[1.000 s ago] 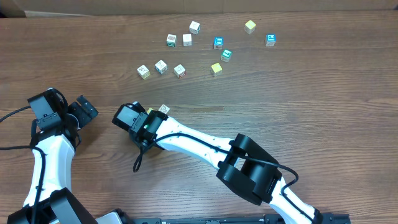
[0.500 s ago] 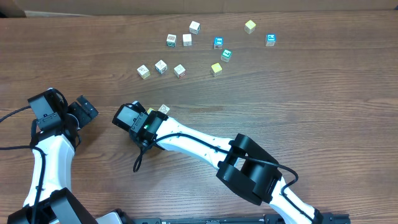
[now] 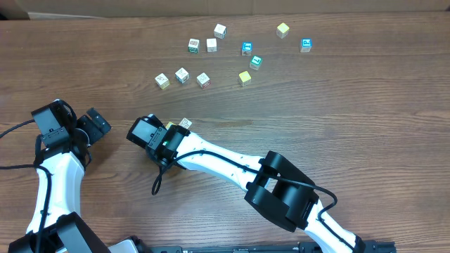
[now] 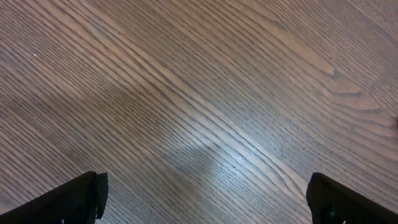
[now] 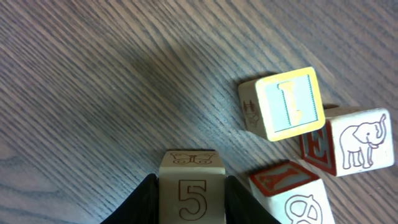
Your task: Form a circle
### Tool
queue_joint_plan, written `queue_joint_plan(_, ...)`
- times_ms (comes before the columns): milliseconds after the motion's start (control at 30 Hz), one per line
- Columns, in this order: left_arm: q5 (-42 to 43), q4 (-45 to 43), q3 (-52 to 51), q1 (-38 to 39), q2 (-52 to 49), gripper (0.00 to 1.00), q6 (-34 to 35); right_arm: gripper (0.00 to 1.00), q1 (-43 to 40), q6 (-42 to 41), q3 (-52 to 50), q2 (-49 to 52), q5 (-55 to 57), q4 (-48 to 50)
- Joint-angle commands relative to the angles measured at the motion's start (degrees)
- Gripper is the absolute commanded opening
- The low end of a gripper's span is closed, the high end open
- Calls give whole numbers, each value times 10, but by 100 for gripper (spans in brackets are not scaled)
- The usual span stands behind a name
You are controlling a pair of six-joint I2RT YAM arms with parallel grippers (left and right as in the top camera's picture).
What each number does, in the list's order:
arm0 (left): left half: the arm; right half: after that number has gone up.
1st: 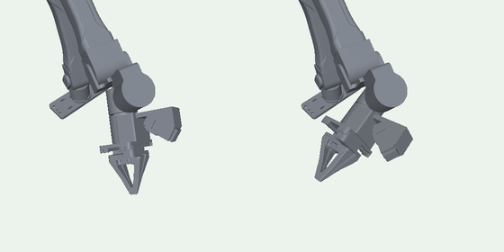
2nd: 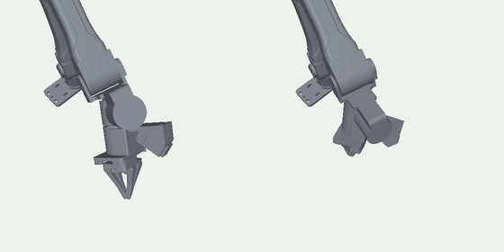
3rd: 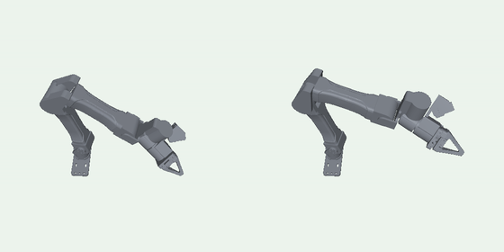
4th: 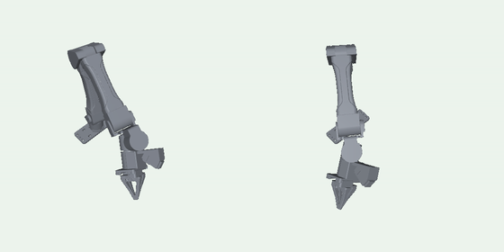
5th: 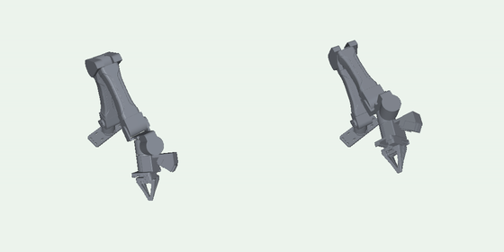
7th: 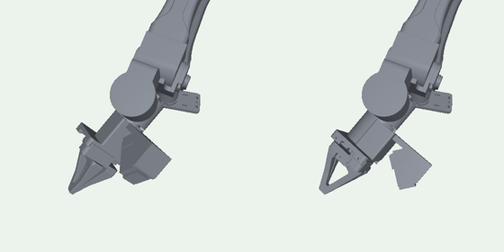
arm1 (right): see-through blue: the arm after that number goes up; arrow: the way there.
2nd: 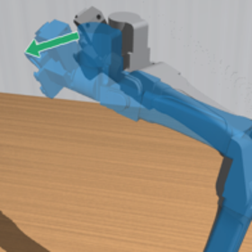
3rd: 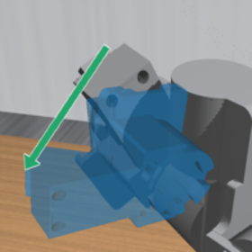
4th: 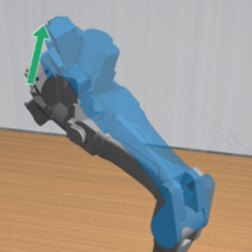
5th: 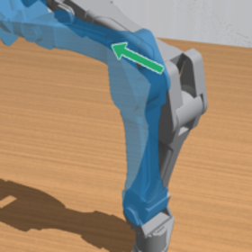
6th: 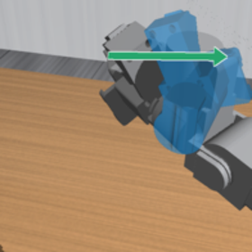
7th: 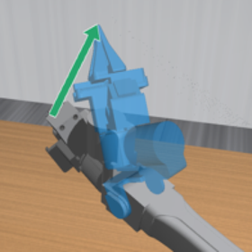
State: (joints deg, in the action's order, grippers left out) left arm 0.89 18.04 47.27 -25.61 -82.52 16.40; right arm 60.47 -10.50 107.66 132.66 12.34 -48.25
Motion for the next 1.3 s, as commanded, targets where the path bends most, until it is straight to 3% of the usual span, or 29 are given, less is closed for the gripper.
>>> queue_joint_plan(0, 2, 0, -1, -2, 9, 100, 5, 30, 1, 7, -3, 2, 12, 6)
queue_joint_plan(500, 2, -1, -1, -2, 9, 100, 5, 32, 0, 20, -3, 2, 12, 15)
queue_joint_plan(567, 2, 0, -1, -2, 9, 100, 5, 42, 0, 20, -3, 2, 12, 15)
queue_joint_plan(633, 2, 0, -1, -2, 9, 100, 5, 43, 0, 20, -3, 2, 11, 13)
queue_joint_plan(767, 2, -1, -1, -2, 9, 100, 5, 43, 0, 20, -4, 2, 11, 10)
queue_joint_plan(900, 2, -1, -1, -2, 9, 99, 5, 33, 0, 18, -4, 2, 11, 4)
queue_joint_plan(1267, 2, -1, -1, -2, 9, 100, 5, 32, -2, 18, -4, 2, 12, 2)
